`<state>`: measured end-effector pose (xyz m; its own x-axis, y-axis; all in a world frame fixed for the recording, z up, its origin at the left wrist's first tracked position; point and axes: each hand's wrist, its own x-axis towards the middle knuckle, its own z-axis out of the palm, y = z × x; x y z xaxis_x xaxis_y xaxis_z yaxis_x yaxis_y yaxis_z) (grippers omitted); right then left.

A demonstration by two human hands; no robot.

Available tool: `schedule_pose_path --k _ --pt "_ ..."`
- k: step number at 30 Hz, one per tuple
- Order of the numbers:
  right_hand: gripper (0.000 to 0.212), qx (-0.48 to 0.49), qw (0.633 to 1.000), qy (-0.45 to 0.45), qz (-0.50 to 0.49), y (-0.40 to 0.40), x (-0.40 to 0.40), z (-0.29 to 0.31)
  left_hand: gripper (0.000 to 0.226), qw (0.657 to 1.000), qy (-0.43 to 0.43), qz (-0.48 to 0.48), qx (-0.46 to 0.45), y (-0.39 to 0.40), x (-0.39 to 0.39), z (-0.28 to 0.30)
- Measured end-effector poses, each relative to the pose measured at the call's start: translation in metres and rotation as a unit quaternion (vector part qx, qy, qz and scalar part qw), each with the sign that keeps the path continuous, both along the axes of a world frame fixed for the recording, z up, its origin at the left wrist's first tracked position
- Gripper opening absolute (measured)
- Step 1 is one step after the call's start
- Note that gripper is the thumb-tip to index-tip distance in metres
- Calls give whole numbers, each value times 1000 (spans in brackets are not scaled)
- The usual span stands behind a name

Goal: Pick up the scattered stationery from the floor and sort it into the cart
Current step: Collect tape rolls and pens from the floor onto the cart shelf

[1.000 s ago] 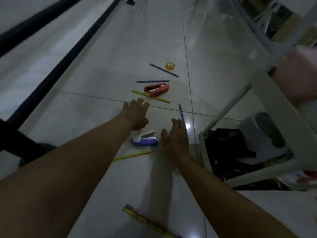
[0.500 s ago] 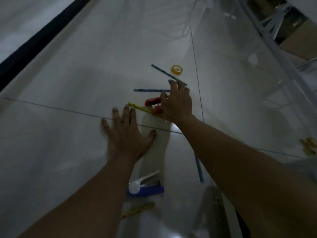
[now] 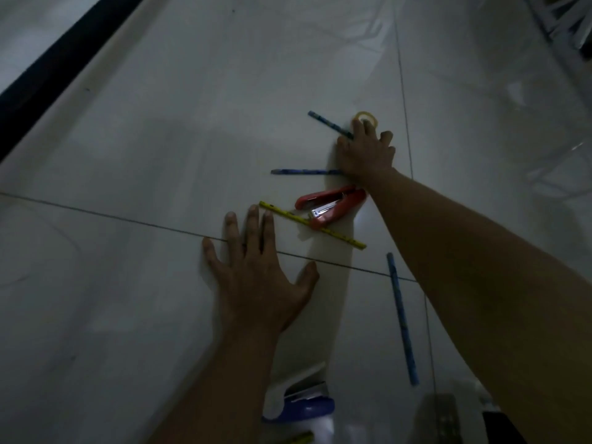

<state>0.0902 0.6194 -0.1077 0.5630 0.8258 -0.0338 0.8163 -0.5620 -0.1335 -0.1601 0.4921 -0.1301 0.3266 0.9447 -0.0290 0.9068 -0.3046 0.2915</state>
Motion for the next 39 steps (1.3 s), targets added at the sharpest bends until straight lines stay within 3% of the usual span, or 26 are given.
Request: schedule_pose_path --k 4,13,23,27,31,34,36,39 --pt "45 23 1000 1 -19 7 6 -2 99 1000 -5 3 4 0 0 -1" --pt "30 171 981 4 -89 -5 6 5 100 1000 -7 6 16 0 -1 -5" --pt "22 308 948 51 -61 -86 -63 22 103 1000 -9 -6 23 -2 -1 -10" --pt "16 334 936 109 -16 -137 -108 20 101 997 -79 -11 -23 -3 -9 0" --pt "15 353 926 131 20 -193 -145 21 81 981 -150 9 -120 -3 -24 14" --pt "16 361 915 166 78 -226 -163 30 75 909 -324 76 -251 -11 -34 37" --pt "17 361 908 185 105 -246 -174 40 61 878 -394 114 -248 -25 -43 60" --pt "20 368 898 212 113 -276 -187 58 39 917 -346 45 -193 -48 -61 103"
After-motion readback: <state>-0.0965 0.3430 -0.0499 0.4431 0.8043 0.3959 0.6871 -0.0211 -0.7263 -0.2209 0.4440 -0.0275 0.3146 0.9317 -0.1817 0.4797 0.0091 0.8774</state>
